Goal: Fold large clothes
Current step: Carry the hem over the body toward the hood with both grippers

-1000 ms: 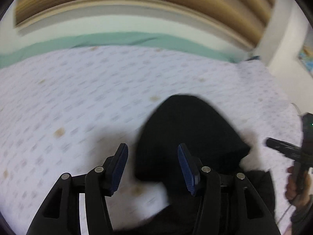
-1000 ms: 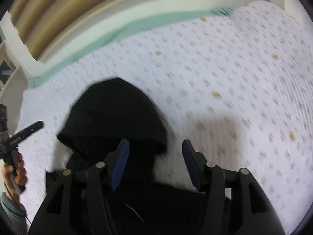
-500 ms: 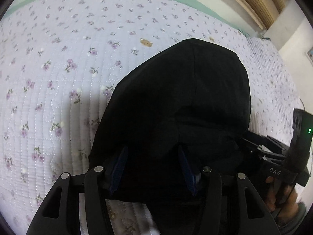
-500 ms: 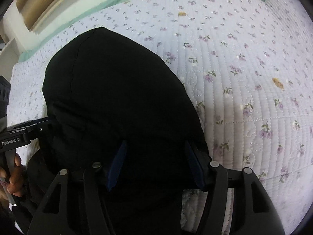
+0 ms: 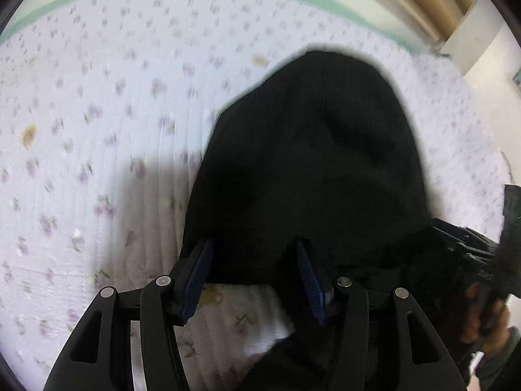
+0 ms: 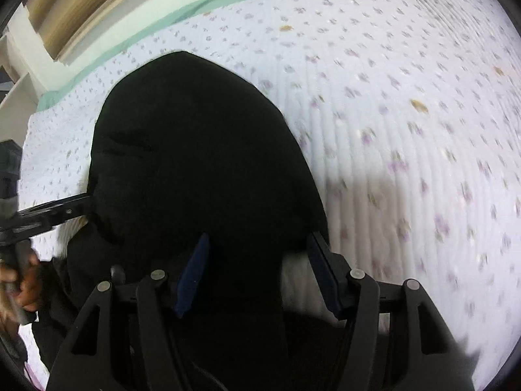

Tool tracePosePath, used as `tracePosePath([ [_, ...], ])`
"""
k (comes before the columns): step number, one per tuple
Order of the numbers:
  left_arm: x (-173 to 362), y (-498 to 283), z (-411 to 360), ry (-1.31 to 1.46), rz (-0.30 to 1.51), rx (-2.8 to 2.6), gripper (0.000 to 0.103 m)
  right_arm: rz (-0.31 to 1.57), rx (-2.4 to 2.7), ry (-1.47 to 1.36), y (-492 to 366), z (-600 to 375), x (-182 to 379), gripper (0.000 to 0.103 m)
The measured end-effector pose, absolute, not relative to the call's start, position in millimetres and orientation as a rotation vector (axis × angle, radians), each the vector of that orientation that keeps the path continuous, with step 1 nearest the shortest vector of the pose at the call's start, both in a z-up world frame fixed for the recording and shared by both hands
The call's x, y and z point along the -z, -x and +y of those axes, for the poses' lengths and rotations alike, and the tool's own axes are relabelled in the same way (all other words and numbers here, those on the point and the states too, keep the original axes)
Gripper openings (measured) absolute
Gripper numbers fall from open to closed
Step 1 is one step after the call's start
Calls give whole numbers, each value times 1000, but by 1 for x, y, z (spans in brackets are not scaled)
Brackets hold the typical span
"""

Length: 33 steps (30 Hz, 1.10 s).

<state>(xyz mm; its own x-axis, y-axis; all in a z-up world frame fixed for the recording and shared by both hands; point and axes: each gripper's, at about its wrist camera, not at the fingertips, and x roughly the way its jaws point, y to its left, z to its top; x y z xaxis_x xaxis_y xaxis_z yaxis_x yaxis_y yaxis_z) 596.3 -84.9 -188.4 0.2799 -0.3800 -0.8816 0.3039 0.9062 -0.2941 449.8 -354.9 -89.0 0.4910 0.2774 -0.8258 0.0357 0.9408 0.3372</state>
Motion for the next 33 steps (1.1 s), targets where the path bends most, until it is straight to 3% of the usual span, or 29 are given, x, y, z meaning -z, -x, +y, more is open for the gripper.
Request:
tracePosePath([
  [3,177,-601,-81,112,1220,444,55,1060,-165,-429,-447,-371,81,68],
  [8,107,-589,-55,201,1100,667,56,944,-233,-385,-445,-396,20,71],
  [11,79,-615,-48,210,1051,660,83,945,-316,-351,-475,-400,2,74],
  [12,77,-631,-49,212,1052,653,83,960,-352,-332,-495,-398,-2,74],
  [18,133,-701,-85,212,1272,635,82,1047,-417,-270,-563,-379,28,74],
  [26,181,-725,-128,322,1347,732,82,1161,-532,-376,-608,-363,67,74],
  [28,178,-720,-135,291,1322,734,58,1171,-565,-339,-615,-344,72,50],
  [29,174,-713,-138,270,1309,749,39,1151,-583,-318,-612,-337,70,32],
  [30,168,-706,-139,254,1293,763,33,1122,-594,-282,-603,-334,62,25],
  [33,136,-679,-127,222,1217,808,31,1000,-614,-189,-562,-328,25,21],
])
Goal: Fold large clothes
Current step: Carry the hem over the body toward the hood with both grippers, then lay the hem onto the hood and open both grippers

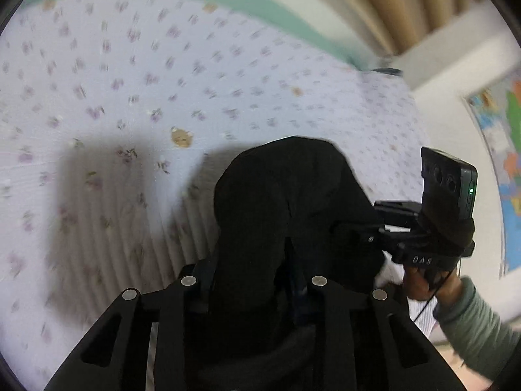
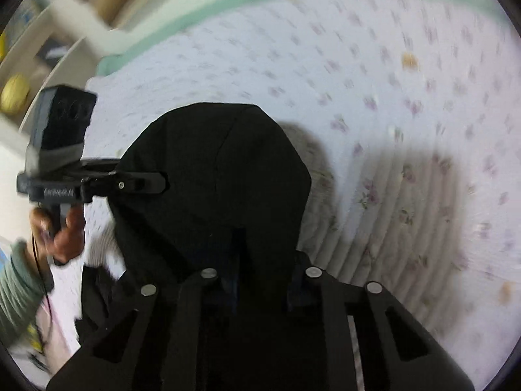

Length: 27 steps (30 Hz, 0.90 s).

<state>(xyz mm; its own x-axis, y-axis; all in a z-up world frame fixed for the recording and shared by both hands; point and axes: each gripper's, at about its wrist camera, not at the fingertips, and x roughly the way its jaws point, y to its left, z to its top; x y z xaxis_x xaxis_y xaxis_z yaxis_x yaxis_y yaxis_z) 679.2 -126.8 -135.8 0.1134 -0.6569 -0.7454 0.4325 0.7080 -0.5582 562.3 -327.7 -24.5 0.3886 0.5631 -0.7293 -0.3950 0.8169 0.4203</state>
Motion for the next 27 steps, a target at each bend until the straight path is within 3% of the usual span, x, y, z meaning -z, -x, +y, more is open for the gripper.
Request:
tracePosePath([
  [8,42,-544,-105,106,1033,855,31,818,-602,-35,-417,-315,-53,21],
  [14,17,-421,-100,9,1020,849,31,807,-577,31,-310,-299,-60,21],
  [19,42,-330,-107,-51,1081,815,31,865,-537,18,-236,-291,-27,21],
  [24,127,-290,-116,-102,1232,653,33,1015,-479,-23,-211,-279,44,23],
  [27,131,-263,-120,-193,1175,587,37,1056,-439,-61,-197,-280,53,27],
])
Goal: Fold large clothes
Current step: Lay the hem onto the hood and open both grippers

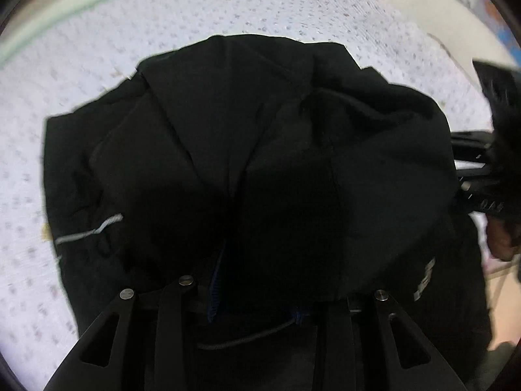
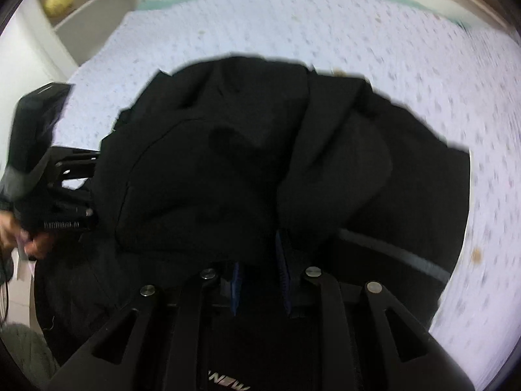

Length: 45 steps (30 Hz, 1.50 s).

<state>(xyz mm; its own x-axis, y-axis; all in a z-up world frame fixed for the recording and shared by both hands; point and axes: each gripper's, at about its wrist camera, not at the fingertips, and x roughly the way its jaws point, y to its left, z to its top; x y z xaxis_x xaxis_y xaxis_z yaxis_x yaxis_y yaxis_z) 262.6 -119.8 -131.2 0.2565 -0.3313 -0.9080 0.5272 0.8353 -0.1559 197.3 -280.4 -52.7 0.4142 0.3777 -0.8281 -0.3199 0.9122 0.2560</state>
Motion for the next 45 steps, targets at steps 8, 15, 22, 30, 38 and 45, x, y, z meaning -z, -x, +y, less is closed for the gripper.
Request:
tracePosePath([
  [8,77,-239,-76,-84,1199,626,51,948,-453,-204,-185,-307,-25,57],
  [15,32,-299,-52,369,1100,796,58,902,-415,-270,-236,-268,-33,76],
  [22,143,-329,-94,193,1352,575,58,1200,-325,-285,-252,-254,89,63],
  [30,127,-308,-71,260,1279,562,58,1116,-373,-298,-225,-262,66,61],
  [38,78,-231,-48,246,1170,685,58,1001,-411,-181,-158,-248,22,61],
  [45,161,-226,-63,135,1215,597,59,1068,-380,-106,-172,-235,88,56],
])
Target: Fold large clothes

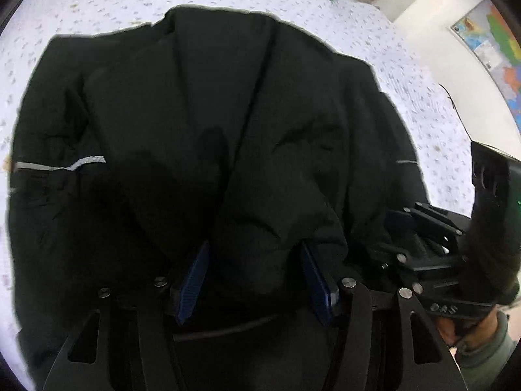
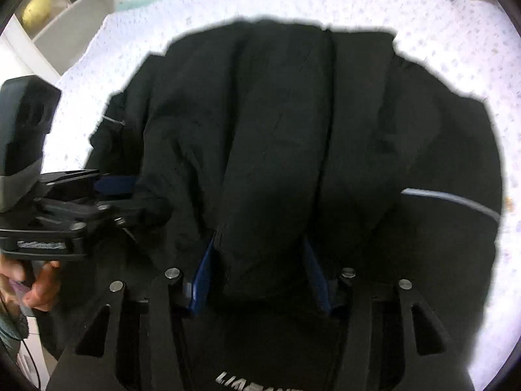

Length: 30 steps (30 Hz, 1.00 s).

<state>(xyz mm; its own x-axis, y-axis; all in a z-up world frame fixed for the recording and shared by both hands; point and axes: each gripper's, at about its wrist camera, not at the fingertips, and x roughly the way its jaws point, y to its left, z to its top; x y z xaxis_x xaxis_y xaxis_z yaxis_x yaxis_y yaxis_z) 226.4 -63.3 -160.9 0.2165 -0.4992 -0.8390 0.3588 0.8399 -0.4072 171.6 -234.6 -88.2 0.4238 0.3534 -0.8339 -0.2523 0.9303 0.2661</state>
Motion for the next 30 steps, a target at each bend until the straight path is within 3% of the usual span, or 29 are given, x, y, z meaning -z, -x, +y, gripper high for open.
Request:
tracePosePath([
  [10,133,-186,-39,117,1023,618,58,958,-379,-137,-131,-256,74,56],
  [15,82,-120,17,10,872,560,58,894,-386,-203,-55,-297,53,57],
  [19,65,-75,95,97,878,485,60,842,-272,-175,14,-333,42,61],
  [21,64,-56,121,120,892,428,64,831,-215,-185,44,-356,39,65],
  [30,132,4,167,330,1050,400,65,894,-53,-331,128,-420,79,65],
])
